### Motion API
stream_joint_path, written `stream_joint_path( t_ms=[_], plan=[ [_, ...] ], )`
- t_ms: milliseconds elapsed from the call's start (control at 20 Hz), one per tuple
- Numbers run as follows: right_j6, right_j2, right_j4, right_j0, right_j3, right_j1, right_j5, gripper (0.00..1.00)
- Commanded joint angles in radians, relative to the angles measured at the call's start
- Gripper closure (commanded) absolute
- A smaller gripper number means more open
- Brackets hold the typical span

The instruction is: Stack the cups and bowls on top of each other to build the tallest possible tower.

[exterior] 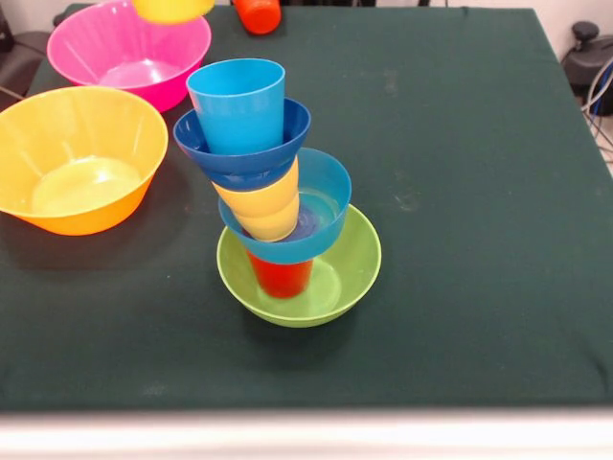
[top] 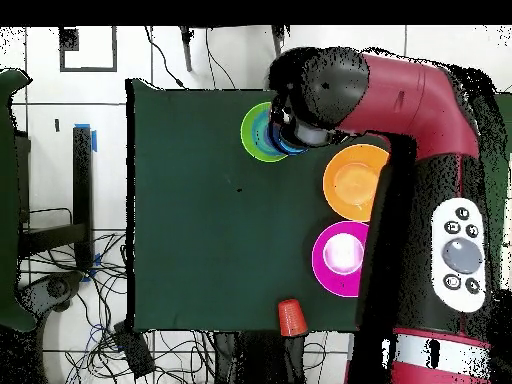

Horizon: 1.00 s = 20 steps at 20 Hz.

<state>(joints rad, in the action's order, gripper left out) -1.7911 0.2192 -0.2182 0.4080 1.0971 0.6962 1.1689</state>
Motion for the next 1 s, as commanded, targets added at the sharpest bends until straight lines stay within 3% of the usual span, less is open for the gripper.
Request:
stream_joint_path(
  t_ms=[50,450,1000],
  plan=[
    [0.335,0.114,-0.099,-0.001,-0.025,-0.083,0.041,1.00],
    [0.346,0.142,-0.119,0.017,-0.034,-0.095,0.039,1.00],
    [0.313,0.139,-0.109,0.015,0.029,-0.027,0.091,1.00]
  ],
)
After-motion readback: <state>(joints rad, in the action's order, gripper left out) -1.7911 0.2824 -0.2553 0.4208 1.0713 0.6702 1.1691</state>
